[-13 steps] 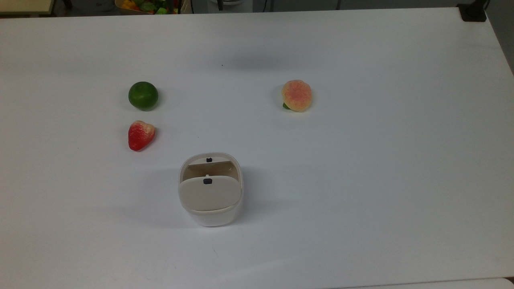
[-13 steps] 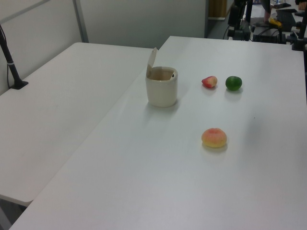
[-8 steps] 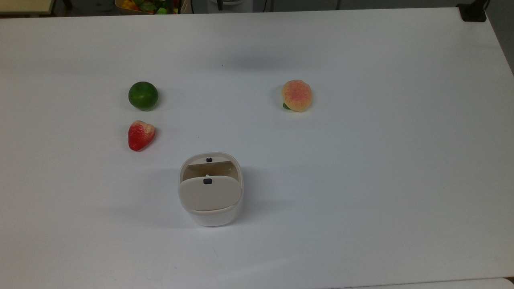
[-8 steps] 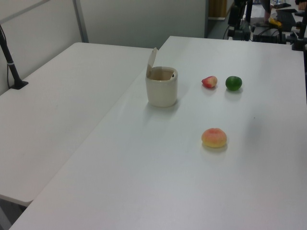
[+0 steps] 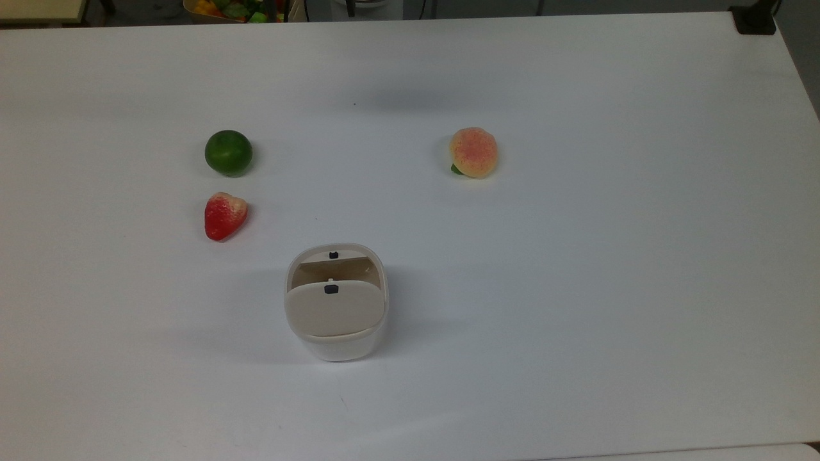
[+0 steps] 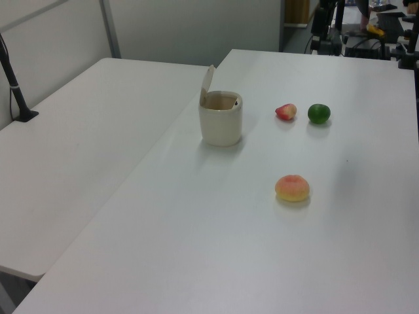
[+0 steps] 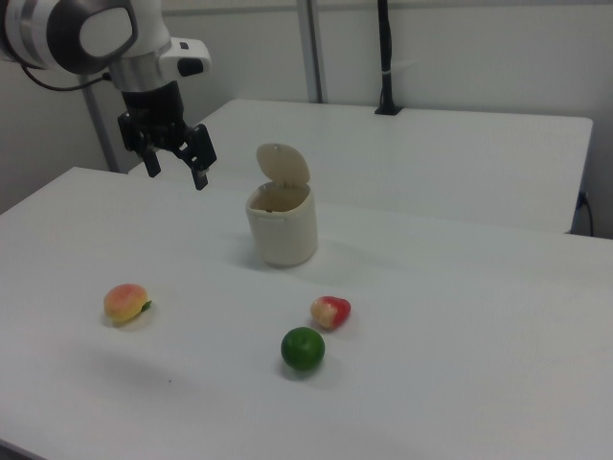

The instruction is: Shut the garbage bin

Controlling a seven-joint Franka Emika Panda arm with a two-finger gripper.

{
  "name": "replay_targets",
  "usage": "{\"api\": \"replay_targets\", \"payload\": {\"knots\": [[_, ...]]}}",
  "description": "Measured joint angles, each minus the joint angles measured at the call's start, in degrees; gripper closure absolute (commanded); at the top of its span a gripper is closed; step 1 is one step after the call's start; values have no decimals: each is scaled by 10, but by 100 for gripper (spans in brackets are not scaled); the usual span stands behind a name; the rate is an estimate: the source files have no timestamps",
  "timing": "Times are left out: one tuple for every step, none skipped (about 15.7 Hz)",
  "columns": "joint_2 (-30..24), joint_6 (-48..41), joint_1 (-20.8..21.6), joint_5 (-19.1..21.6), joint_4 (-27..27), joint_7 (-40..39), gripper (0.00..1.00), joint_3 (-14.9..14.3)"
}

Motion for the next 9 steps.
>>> {"api": "replay_targets", "payload": {"knots": [[0, 0, 0, 0, 0, 0, 17, 0], [0, 1, 0, 0, 0, -1, 26, 0], [0, 1, 0, 0, 0, -4, 29, 0], [0, 1, 0, 0, 0, -9, 33, 0], [0, 1, 0, 0, 0, -18, 38, 0], [0, 1, 0, 0, 0, -26, 47, 0], [0, 1, 0, 0, 0, -30, 54, 0], [0, 1, 0, 0, 0, -31, 62, 0], [0, 1, 0, 0, 0, -32, 70, 0]]}}
